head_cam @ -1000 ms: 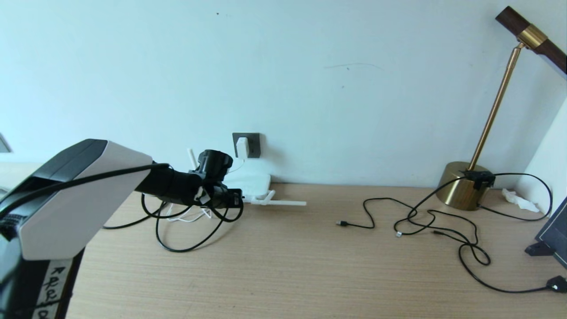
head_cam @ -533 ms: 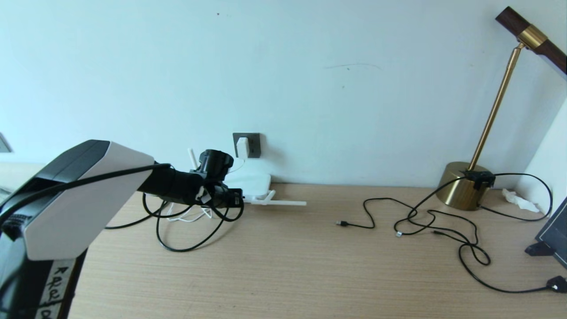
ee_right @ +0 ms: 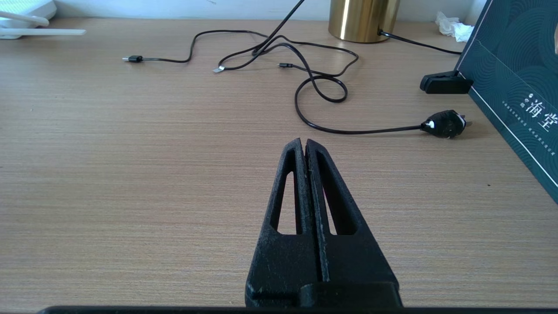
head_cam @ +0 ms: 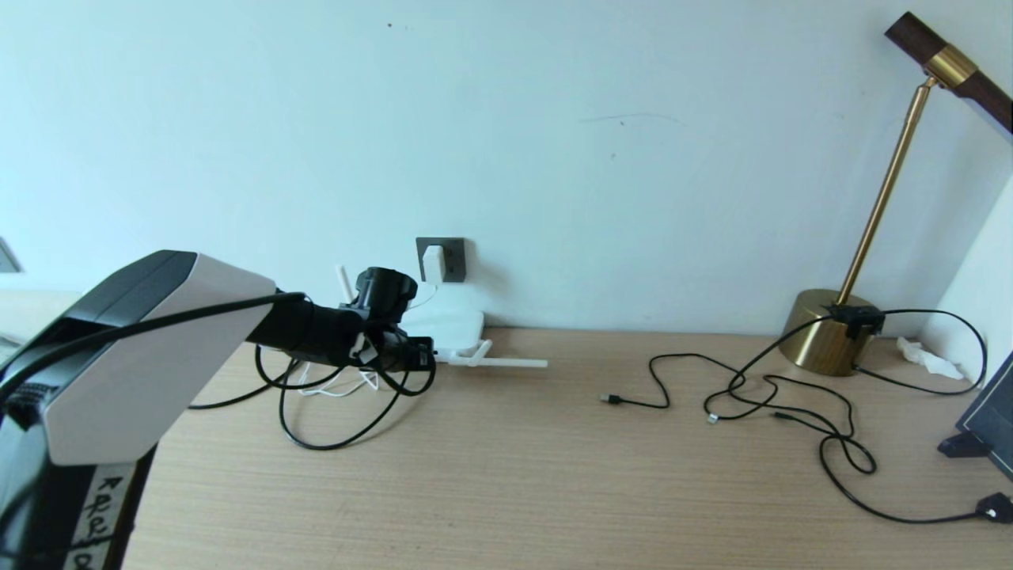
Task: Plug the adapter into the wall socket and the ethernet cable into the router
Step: Plug cable into router interface
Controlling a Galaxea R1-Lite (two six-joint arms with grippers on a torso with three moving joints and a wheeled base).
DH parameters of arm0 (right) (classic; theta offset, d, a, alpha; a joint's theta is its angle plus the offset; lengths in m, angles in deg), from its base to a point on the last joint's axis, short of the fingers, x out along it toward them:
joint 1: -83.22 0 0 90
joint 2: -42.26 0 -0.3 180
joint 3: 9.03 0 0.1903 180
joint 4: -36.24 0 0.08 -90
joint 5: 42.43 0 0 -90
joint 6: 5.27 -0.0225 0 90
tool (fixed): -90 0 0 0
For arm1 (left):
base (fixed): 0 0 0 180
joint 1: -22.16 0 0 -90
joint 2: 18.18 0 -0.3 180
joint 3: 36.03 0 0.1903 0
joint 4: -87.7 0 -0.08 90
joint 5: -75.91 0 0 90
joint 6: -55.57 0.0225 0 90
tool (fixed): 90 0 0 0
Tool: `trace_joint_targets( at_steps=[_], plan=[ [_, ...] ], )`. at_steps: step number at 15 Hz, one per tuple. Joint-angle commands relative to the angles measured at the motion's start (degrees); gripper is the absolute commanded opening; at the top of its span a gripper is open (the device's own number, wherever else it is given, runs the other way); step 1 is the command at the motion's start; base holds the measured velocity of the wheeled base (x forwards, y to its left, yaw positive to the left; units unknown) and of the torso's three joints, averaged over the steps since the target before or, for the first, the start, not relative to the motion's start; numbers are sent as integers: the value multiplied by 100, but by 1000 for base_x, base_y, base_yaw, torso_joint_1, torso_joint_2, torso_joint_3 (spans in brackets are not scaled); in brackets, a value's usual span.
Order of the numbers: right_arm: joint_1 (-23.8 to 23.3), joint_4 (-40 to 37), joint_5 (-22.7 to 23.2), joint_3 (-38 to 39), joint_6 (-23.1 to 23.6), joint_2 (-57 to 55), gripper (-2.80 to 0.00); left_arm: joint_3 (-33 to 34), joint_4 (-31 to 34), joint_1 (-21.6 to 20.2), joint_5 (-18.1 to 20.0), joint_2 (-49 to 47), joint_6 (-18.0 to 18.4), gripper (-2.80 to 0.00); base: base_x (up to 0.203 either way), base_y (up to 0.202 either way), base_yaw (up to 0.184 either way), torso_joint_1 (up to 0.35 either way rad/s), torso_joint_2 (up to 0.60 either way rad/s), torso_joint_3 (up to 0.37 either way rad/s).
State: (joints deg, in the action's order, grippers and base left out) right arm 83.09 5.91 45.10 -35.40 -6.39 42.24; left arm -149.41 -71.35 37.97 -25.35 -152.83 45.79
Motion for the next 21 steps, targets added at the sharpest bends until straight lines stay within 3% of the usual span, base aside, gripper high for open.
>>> trace_joint_targets(
  at_steps=[1,21],
  plan=[
    [-1,-7,1,1,-2,-6,-280,2,-14,-8,-7,-9,-7,-280,0,0,0,0,0,0],
    [0,-3,0,1,-2,-6,-280,142,-5,-40,-7,105,-42,-280,0,0,0,0,0,0]
  ],
)
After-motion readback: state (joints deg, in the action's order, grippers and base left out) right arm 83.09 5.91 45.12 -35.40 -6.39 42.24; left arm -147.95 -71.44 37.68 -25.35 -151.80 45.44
